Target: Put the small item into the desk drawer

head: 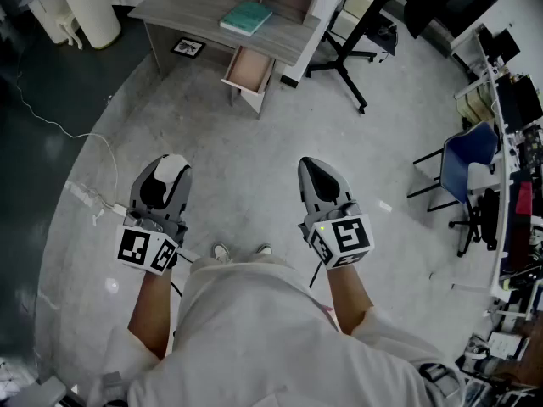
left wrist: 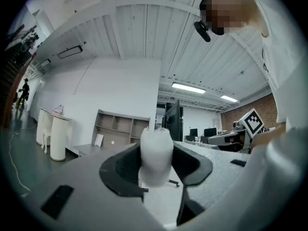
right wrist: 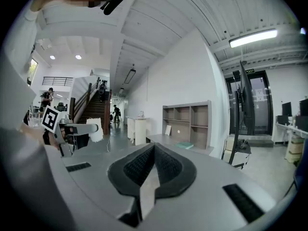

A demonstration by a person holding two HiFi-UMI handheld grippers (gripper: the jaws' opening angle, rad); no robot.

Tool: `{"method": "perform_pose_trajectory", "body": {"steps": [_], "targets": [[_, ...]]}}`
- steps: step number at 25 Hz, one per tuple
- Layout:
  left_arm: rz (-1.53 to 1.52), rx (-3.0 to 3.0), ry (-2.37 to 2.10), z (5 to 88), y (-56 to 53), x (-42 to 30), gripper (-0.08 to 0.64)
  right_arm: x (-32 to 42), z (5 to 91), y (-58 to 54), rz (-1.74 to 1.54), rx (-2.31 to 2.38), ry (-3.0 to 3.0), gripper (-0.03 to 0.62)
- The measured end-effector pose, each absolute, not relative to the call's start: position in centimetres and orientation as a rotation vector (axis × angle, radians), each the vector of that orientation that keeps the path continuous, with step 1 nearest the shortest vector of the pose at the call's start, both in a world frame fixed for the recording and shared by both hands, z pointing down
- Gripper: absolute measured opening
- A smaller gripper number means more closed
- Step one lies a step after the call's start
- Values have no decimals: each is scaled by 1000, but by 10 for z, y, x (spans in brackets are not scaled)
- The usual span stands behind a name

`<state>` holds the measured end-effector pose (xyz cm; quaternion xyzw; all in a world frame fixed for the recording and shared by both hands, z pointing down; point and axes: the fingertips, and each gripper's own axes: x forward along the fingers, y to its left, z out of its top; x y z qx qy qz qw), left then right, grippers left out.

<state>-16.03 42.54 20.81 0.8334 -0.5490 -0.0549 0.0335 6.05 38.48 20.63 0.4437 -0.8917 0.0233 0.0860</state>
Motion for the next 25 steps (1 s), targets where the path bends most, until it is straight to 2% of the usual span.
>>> {"method": "perform_pose_trajectory", "body": {"steps": [25], "targets": [[-199, 2523, -1607, 246, 403, -207, 181, 41, 237, 377, 151, 1394, -2555, -3]]}}
